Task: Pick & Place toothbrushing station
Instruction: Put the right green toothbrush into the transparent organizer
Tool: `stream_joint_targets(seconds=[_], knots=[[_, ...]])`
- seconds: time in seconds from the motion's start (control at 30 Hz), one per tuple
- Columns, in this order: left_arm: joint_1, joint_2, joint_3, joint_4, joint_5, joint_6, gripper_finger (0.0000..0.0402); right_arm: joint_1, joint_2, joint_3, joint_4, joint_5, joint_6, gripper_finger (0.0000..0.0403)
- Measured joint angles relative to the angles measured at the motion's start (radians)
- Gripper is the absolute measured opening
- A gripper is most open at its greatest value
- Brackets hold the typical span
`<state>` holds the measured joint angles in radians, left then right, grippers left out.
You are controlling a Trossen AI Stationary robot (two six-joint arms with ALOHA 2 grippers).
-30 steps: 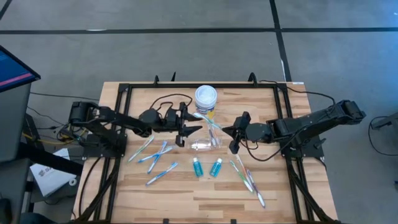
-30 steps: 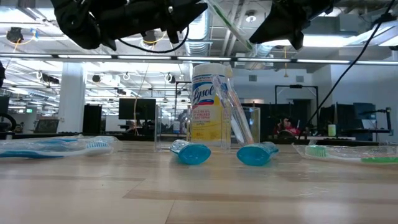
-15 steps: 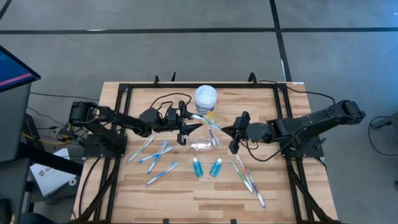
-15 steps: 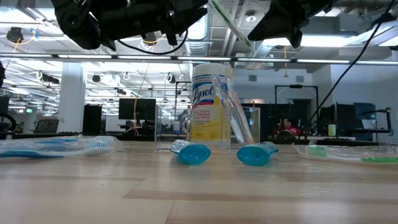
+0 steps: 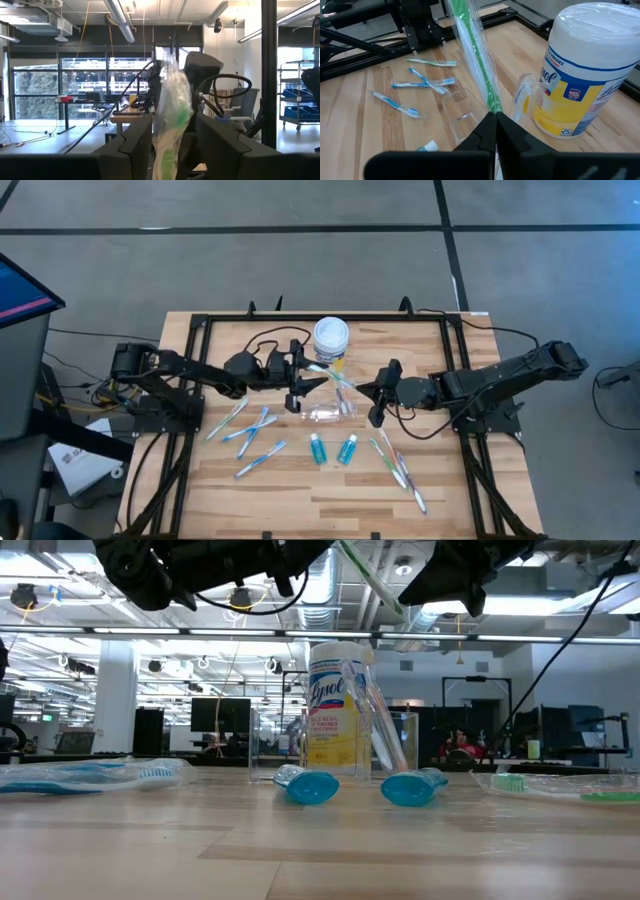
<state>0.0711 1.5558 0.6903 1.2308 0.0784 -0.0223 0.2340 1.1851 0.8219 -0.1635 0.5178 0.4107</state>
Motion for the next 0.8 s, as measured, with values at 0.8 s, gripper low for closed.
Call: stream_joint_targets(seconds=[0.8], knots=[[0.000,-0.133,0.002,-0.343,-0.003,-0.011,0.0007,-0.002,0.001,0.000,-0.046,0.003,0.005,0.0000]])
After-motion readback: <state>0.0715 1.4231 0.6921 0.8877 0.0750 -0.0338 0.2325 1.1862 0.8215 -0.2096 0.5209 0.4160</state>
